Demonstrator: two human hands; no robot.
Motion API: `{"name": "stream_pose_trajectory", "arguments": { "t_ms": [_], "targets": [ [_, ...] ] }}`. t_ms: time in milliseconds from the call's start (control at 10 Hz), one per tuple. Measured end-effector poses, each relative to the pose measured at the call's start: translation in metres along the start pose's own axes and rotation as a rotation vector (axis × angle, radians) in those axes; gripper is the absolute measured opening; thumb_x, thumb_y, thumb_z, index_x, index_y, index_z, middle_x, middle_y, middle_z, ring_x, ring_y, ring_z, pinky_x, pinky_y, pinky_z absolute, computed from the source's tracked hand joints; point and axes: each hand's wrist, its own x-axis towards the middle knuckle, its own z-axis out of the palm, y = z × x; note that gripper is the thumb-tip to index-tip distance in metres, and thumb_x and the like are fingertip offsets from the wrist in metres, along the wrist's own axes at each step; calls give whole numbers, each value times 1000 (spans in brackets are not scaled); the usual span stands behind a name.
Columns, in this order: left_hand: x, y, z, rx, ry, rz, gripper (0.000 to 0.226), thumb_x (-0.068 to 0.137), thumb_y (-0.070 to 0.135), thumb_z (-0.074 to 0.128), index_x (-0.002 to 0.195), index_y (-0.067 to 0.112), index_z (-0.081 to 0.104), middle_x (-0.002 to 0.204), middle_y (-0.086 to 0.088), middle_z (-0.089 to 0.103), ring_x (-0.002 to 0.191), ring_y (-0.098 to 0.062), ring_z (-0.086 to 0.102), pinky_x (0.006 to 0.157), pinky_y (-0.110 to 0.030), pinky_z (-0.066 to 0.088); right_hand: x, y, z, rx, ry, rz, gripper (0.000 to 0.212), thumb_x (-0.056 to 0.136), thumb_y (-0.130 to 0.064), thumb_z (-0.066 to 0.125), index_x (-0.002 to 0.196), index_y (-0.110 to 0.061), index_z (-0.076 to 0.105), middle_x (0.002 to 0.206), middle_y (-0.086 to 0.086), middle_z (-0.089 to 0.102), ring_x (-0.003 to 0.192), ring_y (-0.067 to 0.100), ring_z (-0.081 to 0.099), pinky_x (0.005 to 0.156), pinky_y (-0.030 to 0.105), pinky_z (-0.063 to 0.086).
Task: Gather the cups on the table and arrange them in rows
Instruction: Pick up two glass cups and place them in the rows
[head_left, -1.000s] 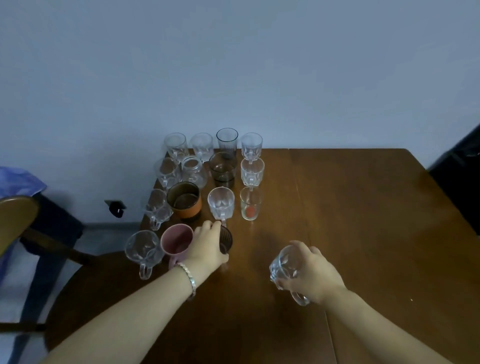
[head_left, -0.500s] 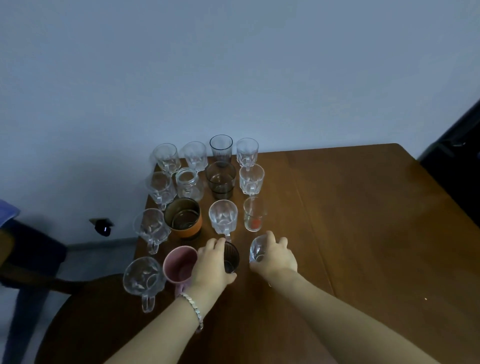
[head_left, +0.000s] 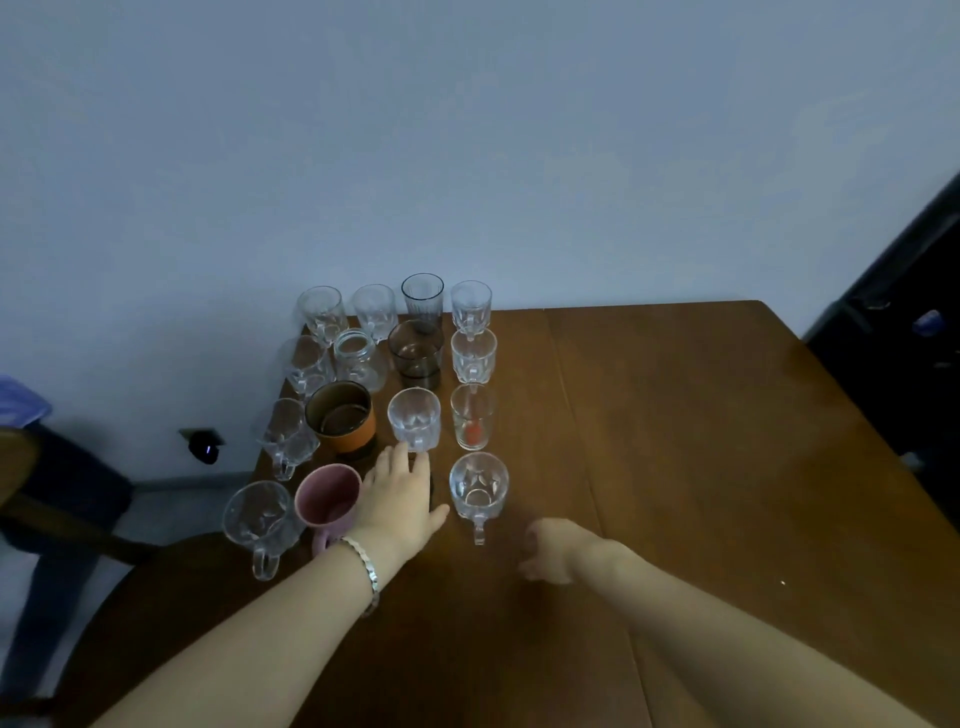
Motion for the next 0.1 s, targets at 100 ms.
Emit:
{"name": "stream_pose_trajectory", "arguments": {
  "t_ms": [100],
  "targets": [
    [-17, 30, -25, -144, -142, 7, 38, 93, 35, 52, 120, 10, 59, 120, -11, 63, 109, -27, 61, 91, -39, 49, -12, 30, -8, -103, -57, -13, 47, 88, -26, 62, 131, -11, 52, 137, 12, 53, 125, 29, 52, 100, 35, 44]
  ]
}}
